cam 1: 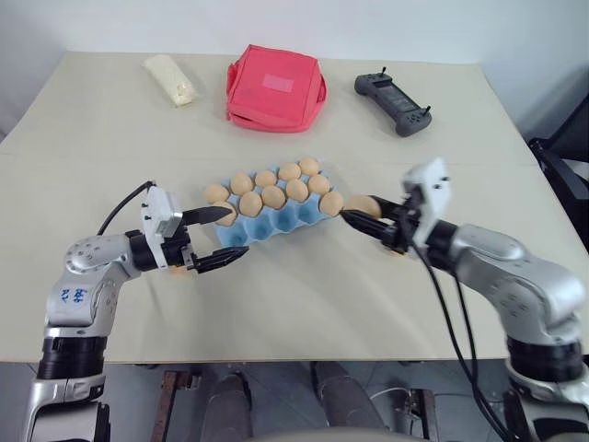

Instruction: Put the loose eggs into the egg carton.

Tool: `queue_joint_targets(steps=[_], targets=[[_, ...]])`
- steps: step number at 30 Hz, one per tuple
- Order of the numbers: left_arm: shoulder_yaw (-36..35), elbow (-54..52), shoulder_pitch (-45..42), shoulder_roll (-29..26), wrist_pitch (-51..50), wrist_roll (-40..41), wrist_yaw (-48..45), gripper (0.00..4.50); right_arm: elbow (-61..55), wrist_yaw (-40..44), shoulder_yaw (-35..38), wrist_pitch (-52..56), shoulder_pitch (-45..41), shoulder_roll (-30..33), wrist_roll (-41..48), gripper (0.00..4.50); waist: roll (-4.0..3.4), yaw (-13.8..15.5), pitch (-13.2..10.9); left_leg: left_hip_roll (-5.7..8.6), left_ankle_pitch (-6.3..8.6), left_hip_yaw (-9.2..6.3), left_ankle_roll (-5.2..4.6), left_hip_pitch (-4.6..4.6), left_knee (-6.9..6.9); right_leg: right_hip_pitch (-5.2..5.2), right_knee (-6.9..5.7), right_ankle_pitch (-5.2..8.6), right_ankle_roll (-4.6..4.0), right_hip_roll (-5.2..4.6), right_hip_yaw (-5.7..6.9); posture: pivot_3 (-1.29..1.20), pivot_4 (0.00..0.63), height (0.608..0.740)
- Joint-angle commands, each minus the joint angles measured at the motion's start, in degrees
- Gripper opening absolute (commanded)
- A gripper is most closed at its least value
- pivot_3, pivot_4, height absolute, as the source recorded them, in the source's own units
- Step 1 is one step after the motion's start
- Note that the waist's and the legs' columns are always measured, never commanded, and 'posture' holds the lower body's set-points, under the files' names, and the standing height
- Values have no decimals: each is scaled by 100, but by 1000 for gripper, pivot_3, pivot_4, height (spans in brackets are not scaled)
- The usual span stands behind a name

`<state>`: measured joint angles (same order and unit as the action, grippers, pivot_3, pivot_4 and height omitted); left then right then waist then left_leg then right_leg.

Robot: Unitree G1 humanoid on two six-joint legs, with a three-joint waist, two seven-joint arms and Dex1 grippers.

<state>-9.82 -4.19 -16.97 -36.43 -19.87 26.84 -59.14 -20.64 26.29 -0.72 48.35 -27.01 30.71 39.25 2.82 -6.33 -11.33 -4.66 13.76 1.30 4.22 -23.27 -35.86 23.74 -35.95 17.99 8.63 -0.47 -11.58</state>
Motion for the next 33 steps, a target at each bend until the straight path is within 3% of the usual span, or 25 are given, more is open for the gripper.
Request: queue_joint_targets(steps=[1, 13, 21, 29, 33], targets=[[-299, -508, 295, -26, 25, 164, 256, 4500, 904, 341, -589, -673, -576, -376, -674, 1703, 0, -14, 0, -2, 4, 0, 2, 0, -1, 1, 2, -1, 4, 0, 2, 0, 150, 740], [-603, -1187, 986, -20, -32, 306, 821, 4500, 2635, 1013, -1052, -1626, -1456, -1252, -1642, 1703, -2, -21, -1, -5, 5, 1, 6, -5, 21, 18, -4, 7, 1, 1, 11, 0, 150, 740], [-531, -1048, 848, -45, -3, 325, 839, 4500, 2493, 1257, -940, -1595, -1571, -1305, -1760, 4446, -3, -37, -2, -4, 3, 1, 9, -4, 22, 19, -9, 6, 2, 1, 11, 0, 150, 740], [-221, -663, 385, 5, 41, 266, 622, 4500, 1125, 1357, -448, -923, -1255, -770, -1308, 4483, -7, -5, -4, -4, 3, 0, 9, -5, 26, 20, -6, 7, 1, 2, 11, 0, 150, 740], [-37, -348, 96, 47, 128, 211, 479, 4500, 173, 1422, 128, -290, -630, -143, -834, 4483, -6, 18, -4, -3, 3, -2, 9, -6, 26, 17, -1, 8, 1, 1, 13, 0, 150, 740]])
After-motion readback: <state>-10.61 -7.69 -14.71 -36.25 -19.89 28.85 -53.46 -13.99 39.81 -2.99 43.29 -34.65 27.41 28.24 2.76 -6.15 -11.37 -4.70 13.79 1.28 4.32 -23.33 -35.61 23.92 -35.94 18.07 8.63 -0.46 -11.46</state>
